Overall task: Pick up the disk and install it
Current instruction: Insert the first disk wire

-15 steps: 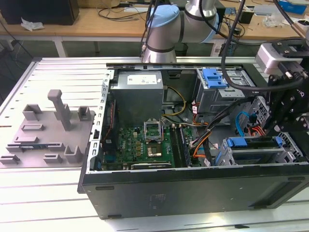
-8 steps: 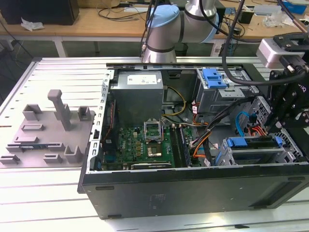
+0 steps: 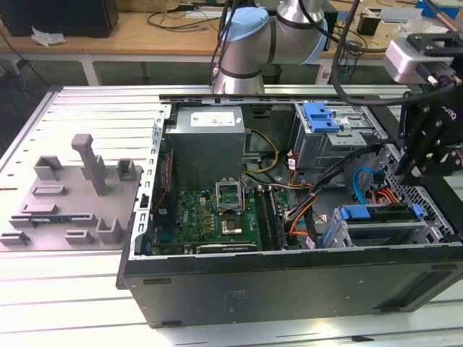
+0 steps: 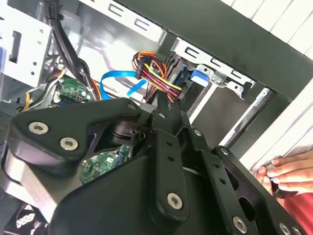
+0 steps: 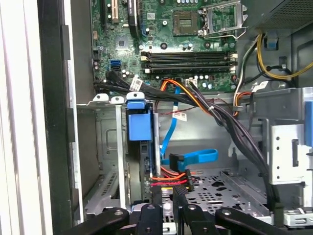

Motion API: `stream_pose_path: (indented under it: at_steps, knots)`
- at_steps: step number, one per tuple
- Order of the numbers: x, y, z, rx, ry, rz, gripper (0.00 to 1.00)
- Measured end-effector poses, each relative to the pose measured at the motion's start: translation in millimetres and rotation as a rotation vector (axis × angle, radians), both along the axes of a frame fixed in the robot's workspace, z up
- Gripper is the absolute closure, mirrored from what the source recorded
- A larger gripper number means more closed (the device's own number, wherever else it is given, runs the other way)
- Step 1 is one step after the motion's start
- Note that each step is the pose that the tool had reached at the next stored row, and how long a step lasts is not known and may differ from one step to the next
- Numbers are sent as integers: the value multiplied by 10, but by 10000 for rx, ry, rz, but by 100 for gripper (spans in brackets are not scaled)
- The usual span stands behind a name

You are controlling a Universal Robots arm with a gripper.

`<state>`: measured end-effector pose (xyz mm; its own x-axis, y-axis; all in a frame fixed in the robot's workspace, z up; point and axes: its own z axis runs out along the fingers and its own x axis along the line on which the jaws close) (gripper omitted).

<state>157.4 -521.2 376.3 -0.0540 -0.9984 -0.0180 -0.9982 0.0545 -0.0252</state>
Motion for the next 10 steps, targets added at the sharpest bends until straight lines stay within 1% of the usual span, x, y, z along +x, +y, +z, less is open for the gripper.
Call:
stream_pose_path:
  at_steps: [2,3,4,7,10]
  knots:
    - [0,22,34,-21,0,0,76]
    - [0,45,61,-62,0,-1,76]
    - [0,57,76,-93,0,-1,76]
    - [0,90,89,-180,1,0,76]
    - [0,152,90,-259,0,0,76]
